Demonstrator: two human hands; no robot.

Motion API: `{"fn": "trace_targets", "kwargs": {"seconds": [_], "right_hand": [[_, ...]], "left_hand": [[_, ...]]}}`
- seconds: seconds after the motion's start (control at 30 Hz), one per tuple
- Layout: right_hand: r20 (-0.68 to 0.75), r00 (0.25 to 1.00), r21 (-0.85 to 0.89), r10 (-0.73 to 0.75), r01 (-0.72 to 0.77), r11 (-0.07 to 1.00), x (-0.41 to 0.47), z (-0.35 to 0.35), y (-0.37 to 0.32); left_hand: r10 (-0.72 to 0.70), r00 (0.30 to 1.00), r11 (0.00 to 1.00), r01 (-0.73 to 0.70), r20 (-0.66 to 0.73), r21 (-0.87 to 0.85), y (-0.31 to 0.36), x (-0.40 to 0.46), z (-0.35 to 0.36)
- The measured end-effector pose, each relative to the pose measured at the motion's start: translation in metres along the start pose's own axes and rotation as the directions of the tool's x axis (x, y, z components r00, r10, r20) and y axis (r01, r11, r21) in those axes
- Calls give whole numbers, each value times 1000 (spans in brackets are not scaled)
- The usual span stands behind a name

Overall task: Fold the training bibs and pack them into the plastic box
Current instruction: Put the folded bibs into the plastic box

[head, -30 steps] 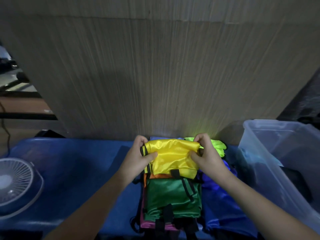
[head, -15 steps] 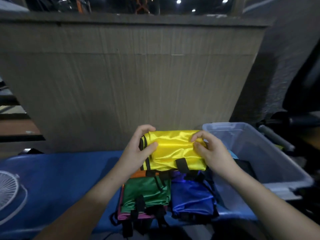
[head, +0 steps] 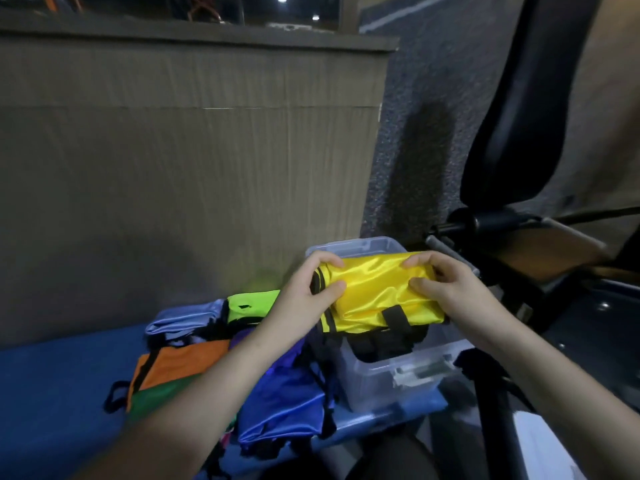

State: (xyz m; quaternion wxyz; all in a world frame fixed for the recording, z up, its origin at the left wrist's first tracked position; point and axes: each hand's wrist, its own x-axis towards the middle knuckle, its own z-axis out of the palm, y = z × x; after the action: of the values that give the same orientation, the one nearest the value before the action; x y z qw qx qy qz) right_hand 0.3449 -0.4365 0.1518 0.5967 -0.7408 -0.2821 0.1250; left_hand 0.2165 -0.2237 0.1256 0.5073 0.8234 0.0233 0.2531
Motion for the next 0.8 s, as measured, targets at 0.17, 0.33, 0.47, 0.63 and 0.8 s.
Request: {"fn": "trace_targets", "kwargs": {"seconds": [0.17,0.33,0.47,0.63,0.8], "right_hand": [[-21,1000,-177,14,-17,984,17,-24,24],[27,999,-486,32,-14,874,20,-28,53],[48,999,-445,1,20,895,13,-16,51],[107,993,-362,-47,83,928,3,8,32],[162,980,-287,-118,161,944,-9,51,6]], "left_hand": [[-63,996,994,58,58,93,-13,20,27],[-89,996,744,74,-11,664,-37,15,35],[-121,992,829,112,-19,548,-36,9,27],[-87,991,884,122,-97,451,-29,-7,6],[-95,988,910,136,-122,392,-22,-36,-33]]}}
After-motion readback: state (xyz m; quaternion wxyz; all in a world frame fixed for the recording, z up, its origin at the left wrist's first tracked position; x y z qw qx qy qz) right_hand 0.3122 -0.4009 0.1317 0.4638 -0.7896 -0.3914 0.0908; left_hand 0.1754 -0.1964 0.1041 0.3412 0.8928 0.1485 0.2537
